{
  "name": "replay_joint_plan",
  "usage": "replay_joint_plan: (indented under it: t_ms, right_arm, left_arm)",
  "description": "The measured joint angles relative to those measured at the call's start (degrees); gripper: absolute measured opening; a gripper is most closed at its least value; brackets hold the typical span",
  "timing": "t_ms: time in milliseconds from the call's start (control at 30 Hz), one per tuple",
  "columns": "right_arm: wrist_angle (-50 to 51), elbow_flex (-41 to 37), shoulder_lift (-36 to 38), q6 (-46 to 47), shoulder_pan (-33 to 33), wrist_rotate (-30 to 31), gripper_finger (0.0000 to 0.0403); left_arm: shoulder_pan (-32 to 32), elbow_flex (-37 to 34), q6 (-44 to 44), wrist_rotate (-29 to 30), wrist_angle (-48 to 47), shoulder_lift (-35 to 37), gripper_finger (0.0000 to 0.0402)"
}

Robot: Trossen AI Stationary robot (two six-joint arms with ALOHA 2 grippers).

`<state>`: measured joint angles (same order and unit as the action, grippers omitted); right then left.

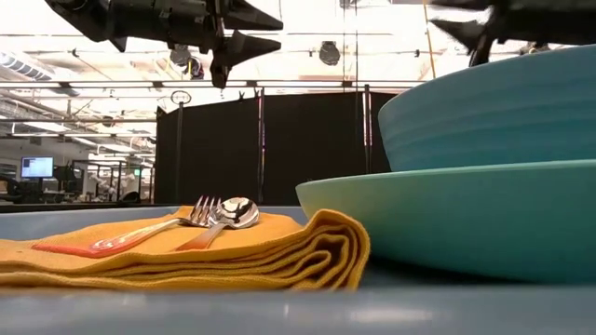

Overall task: Set up tray
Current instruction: Put the yellow table knife on the orange table napkin to the right of the orange spoon

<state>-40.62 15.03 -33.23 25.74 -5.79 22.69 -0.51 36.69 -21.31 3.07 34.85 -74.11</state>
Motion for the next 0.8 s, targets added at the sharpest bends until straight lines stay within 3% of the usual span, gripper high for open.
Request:
replay_joint_plan:
  t_ms: [100,167,333,567,700,800]
  right_arm:
    - [3.05,2.95,-7.22,6.71,2.10,1.44,0.0103]
    - [10.24,6.60,-10.38,11.60,4.22,0.81,0.0110]
    - [45.81,22.72,-17.59,17.95,11.03,-5.48,0.0151]
    - [76.00,41.12,-29.70,21.63,19.72,-14.38,0.0208]
    - [87.79,44.67,-36.22,22.23,25.28,-22.40,0.0220]
    - [88.84,44.56,-41.36,21.29,28.33,-27.37,0.0221]
  left_arm:
    - [-0.31,0.00,0.28,0.01,-0.22,0.00,0.0145]
    - [-0.31,0.00,0.93,0.02,-0.28,0.00,0.0145]
    - [-0.28,0.00,1.63,-0.04,-0.83,0.00,0.0145]
    - [0.28,0.00,1.77,-0.07,-2.03,-0.02,0.0145]
    - [0.32,0.00,1.74,-0.07,-2.08,-0.02,0.0145]
    - [0.39,0.00,1.74,-0.08,-2.10,-0.02,0.0145]
